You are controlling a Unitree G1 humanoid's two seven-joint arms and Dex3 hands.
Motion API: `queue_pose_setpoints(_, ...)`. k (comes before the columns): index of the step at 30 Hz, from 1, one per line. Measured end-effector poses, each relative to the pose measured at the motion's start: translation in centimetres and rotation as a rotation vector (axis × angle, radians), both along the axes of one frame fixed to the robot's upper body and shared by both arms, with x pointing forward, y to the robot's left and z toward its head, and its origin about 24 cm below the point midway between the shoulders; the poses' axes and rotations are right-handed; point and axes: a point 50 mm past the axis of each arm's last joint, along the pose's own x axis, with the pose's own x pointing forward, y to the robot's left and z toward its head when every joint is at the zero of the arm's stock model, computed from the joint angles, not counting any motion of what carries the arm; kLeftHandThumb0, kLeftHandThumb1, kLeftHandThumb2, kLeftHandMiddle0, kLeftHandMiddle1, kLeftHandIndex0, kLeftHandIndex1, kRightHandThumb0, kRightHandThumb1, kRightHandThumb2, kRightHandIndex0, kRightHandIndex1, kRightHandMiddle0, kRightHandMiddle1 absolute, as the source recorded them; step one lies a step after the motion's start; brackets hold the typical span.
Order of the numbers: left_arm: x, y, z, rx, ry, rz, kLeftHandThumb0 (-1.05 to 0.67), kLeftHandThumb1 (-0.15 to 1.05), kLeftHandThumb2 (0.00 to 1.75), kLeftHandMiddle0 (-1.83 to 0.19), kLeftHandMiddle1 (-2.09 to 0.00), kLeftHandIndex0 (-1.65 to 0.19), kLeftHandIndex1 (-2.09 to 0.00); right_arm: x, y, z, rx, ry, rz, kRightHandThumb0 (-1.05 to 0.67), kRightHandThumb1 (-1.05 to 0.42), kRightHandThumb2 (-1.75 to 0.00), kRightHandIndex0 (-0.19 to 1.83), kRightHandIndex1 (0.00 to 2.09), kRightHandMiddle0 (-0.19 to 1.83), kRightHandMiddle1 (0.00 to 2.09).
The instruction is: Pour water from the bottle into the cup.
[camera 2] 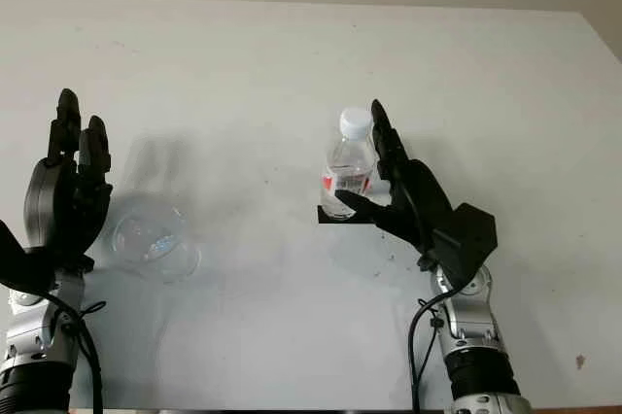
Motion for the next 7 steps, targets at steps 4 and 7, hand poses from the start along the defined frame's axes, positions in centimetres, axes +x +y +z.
queue_pose_setpoints(4, 0.00, 0.00, 0.00, 0.000, 0.000, 0.001, -0.73, 1.05, 0.54, 0.19, 0.00, 0.19, 0.00, -0.04, -0.07, 0.10, 0.005, -0.010, 0.002, -0.95, -0.96, -0.05, -0.19, 0.00, -0.19, 0.00)
queue_pose_setpoints(7, 0.00, 0.00, 0.00, 0.000, 0.000, 0.000, -0.73, 1.05, 0.55, 0.19, 0.00, 0.19, 0.00, -0.15, -0.08, 0.20, 0.010, -0.016, 0.008, -0.93, -0.95, -0.05, -0.19, 0.00, -0.19, 0.00)
